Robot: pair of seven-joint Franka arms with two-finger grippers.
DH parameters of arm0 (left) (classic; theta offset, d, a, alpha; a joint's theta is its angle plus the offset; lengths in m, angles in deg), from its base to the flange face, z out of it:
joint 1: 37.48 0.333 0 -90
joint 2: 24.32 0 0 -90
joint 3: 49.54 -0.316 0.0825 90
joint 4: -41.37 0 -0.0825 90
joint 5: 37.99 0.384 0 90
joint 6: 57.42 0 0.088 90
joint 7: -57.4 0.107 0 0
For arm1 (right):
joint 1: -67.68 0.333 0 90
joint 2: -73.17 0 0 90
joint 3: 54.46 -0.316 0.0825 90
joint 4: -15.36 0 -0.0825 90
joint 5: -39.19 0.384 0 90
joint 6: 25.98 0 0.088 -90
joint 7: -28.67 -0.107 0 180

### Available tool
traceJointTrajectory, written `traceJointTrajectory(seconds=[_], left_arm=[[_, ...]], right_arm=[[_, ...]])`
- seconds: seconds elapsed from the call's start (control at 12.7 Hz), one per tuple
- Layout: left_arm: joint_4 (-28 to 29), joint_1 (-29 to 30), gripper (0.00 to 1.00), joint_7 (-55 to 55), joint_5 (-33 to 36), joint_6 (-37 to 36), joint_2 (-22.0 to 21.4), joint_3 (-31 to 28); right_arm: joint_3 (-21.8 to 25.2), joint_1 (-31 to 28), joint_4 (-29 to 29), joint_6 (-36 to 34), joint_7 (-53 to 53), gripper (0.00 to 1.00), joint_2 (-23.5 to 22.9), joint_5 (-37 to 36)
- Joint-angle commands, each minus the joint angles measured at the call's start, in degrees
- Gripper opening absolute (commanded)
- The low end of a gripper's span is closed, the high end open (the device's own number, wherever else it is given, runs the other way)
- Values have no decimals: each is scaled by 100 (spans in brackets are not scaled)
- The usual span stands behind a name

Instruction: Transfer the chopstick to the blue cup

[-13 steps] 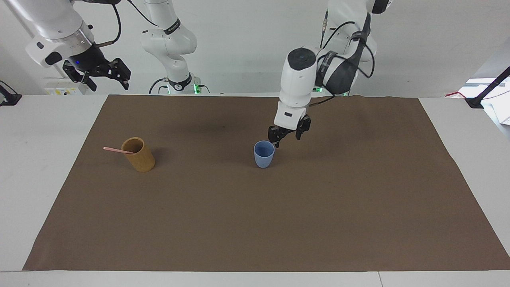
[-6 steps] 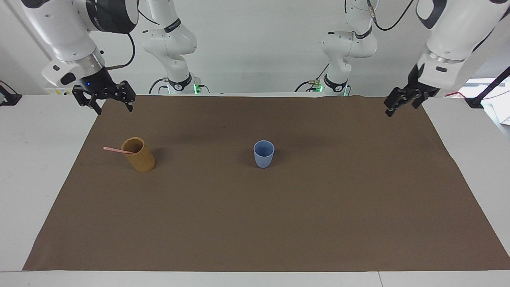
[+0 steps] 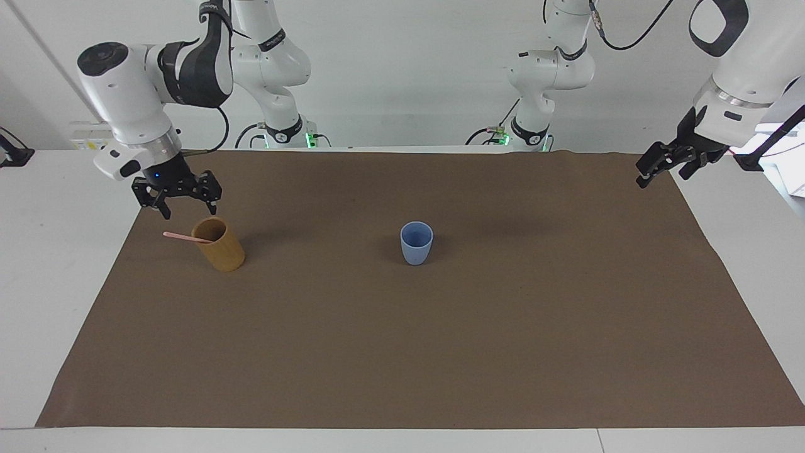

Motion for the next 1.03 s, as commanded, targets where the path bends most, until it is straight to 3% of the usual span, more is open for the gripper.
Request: traceJointTrajectory(seconds=[0.0, 0.39, 0.95], left_arm=[[173, -35, 100, 91, -34, -128, -187, 50], [217, 53, 100, 29, -34, -84, -231, -3], [217, 44, 100, 20, -34, -84, -231, -3]], right_arm=[[-28, -188, 156, 445, 4, 99, -171, 12], [-37, -389, 218, 797, -5, 91, -339, 39], [-37, -531, 201, 384, 338, 59, -312, 478]])
